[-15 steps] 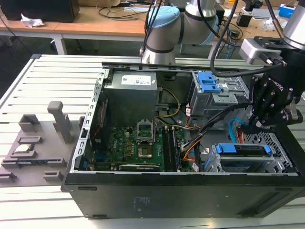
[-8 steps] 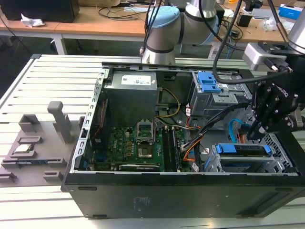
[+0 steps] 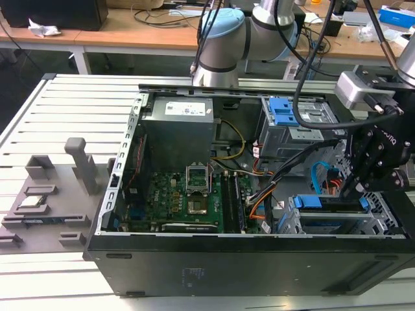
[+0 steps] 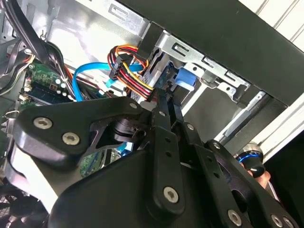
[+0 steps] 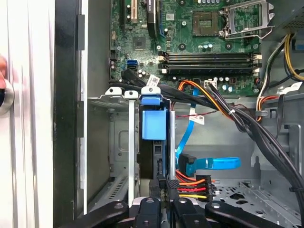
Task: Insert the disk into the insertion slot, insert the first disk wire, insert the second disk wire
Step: 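Insert the first disk wire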
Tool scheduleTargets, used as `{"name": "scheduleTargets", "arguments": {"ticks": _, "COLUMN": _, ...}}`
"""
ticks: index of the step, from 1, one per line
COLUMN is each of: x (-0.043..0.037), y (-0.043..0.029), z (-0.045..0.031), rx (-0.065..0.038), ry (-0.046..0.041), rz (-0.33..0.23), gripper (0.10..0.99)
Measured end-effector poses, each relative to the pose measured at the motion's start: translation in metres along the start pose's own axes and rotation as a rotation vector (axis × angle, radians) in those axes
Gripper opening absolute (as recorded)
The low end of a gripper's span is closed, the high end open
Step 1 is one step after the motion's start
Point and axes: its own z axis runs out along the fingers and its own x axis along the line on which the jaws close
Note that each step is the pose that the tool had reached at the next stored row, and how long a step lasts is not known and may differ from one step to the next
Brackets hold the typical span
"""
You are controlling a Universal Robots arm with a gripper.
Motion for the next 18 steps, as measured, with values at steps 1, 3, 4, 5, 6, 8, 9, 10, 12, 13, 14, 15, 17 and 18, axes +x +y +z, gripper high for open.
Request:
{"name": "scheduleTargets", "arguments": {"ticks": 1, "x": 0.0, "y": 0.0, "z": 0.0005, "rx": 0.0, "ry": -0.0007, "rz": 0.0, "gripper": 0.169}}
{"name": "scheduleTargets", "arguments": {"ticks": 3, "x": -0.0002, "y": -0.0003, "z": 0.0013, "rx": 0.0, "ry": -0.0018, "rz": 0.0, "gripper": 0.169}}
{"name": "scheduleTargets", "arguments": {"ticks": 4, "x": -0.0002, "y": -0.0005, "z": 0.0015, "rx": 0.0, "ry": -0.0021, "rz": 0.0, "gripper": 0.169}}
{"name": "scheduleTargets", "arguments": {"ticks": 5, "x": -0.0004, "y": -0.0007, "z": 0.0018, "rx": 0.0, "ry": -0.0025, "rz": 0.0, "gripper": 0.169}}
{"name": "scheduleTargets", "arguments": {"ticks": 6, "x": -0.0004, "y": -0.0009, "z": 0.0021, "rx": 0.0, "ry": -0.0034, "rz": 0.0, "gripper": 0.169}}
{"name": "scheduleTargets", "arguments": {"ticks": 8, "x": -0.0006, "y": -0.0013, "z": 0.0028, "rx": 0.0, "ry": -0.0045, "rz": 0.0, "gripper": 0.169}}
{"name": "scheduleTargets", "arguments": {"ticks": 9, "x": -0.0007, "y": -0.0017, "z": 0.0031, "rx": 0.0, "ry": -0.0046, "rz": 0.0, "gripper": 0.169}}
{"name": "scheduleTargets", "arguments": {"ticks": 10, "x": -0.0007, "y": -0.0022, "z": 0.0037, "rx": 0.0, "ry": -0.005, "rz": 0.0, "gripper": 0.169}}
{"name": "scheduleTargets", "arguments": {"ticks": 12, "x": -0.0009, "y": -0.0024, "z": 0.0047, "rx": 0.0, "ry": -0.0056, "rz": 0.0, "gripper": 0.169}}
{"name": "scheduleTargets", "arguments": {"ticks": 13, "x": -0.0009, "y": -0.0025, "z": 0.0057, "rx": 0.0, "ry": -0.0056, "rz": 0.0, "gripper": 0.169}}
{"name": "scheduleTargets", "arguments": {"ticks": 14, "x": -0.001, "y": -0.0026, "z": 0.0065, "rx": 0.0, "ry": -0.0054, "rz": 0.0, "gripper": 0.169}}
{"name": "scheduleTargets", "arguments": {"ticks": 15, "x": -0.0011, "y": -0.0026, "z": 0.0077, "rx": 0.0, "ry": -0.0053, "rz": 0.0, "gripper": 0.169}}
{"name": "scheduleTargets", "arguments": {"ticks": 17, "x": -0.0012, "y": -0.0027, "z": 0.009, "rx": 0.0, "ry": -0.0047, "rz": 0.0, "gripper": 0.169}}
{"name": "scheduleTargets", "arguments": {"ticks": 18, "x": -0.0012, "y": -0.0027, "z": 0.0092, "rx": 0.0, "ry": -0.003, "rz": 0.0, "gripper": 0.169}}
